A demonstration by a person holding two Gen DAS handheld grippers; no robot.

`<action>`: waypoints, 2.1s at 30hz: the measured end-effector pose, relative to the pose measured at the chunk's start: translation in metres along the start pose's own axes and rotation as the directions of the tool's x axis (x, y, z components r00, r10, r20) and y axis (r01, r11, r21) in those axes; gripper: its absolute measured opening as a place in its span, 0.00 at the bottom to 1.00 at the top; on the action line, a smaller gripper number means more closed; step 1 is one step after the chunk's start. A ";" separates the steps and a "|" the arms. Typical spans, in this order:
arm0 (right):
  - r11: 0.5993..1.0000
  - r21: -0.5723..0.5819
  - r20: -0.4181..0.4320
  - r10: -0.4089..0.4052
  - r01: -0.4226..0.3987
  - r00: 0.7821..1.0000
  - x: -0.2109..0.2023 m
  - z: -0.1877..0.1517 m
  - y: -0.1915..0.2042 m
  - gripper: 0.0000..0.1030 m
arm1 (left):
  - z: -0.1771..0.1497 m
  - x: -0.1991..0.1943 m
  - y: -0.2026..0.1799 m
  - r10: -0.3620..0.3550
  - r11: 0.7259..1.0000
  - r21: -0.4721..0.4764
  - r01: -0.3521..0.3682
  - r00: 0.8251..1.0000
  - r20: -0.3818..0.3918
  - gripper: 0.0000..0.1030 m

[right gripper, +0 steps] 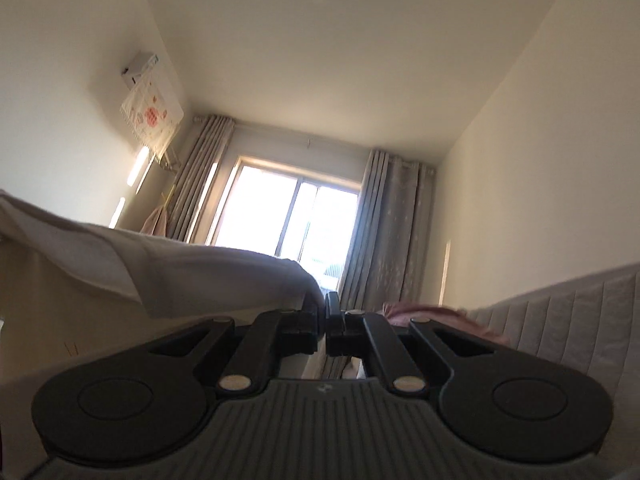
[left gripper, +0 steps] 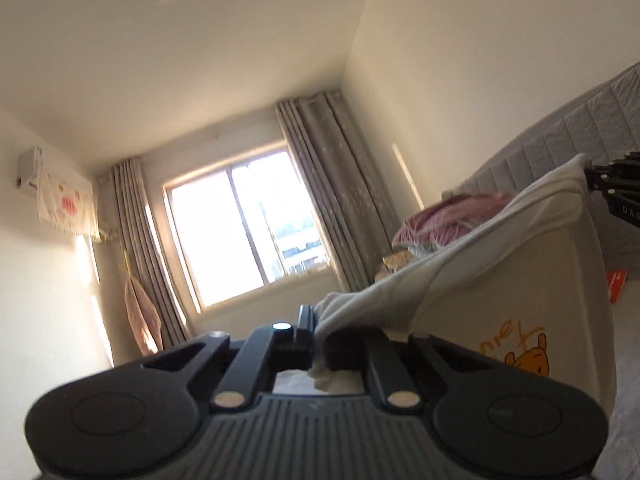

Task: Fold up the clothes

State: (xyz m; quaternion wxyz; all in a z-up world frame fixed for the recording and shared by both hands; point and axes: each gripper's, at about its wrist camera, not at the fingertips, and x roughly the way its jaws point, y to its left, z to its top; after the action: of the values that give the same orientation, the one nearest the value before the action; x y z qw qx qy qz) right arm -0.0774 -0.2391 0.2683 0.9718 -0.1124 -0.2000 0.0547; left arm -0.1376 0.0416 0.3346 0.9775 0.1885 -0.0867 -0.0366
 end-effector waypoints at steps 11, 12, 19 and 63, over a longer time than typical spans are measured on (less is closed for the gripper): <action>0.967 0.199 0.047 0.155 -0.161 0.987 -0.011 0.050 -0.054 0.02 | 0.049 -0.041 0.014 0.037 0.994 0.092 -0.053 0.986 0.162 0.05; 0.957 0.232 0.019 0.176 -0.175 0.984 -0.006 0.043 -0.056 0.02 | 0.043 -0.030 0.009 0.046 0.992 0.109 -0.062 0.988 0.145 0.05; 0.917 0.374 -0.251 0.245 -0.139 0.937 0.071 -0.033 -0.057 0.02 | -0.064 0.144 -0.030 -0.028 0.993 0.106 0.047 0.984 -0.176 0.10; 0.916 0.393 -0.752 0.368 -0.076 0.547 -0.051 -0.120 0.010 0.05 | -0.255 0.007 -0.055 -0.602 0.716 -0.698 0.016 0.520 -0.606 0.04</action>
State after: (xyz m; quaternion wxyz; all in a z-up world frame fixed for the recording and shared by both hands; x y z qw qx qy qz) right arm -0.0764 -0.2603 0.1396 0.9431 0.0066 0.2956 0.1524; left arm -0.0860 0.0822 0.0816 0.8842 -0.1320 0.4187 -0.1596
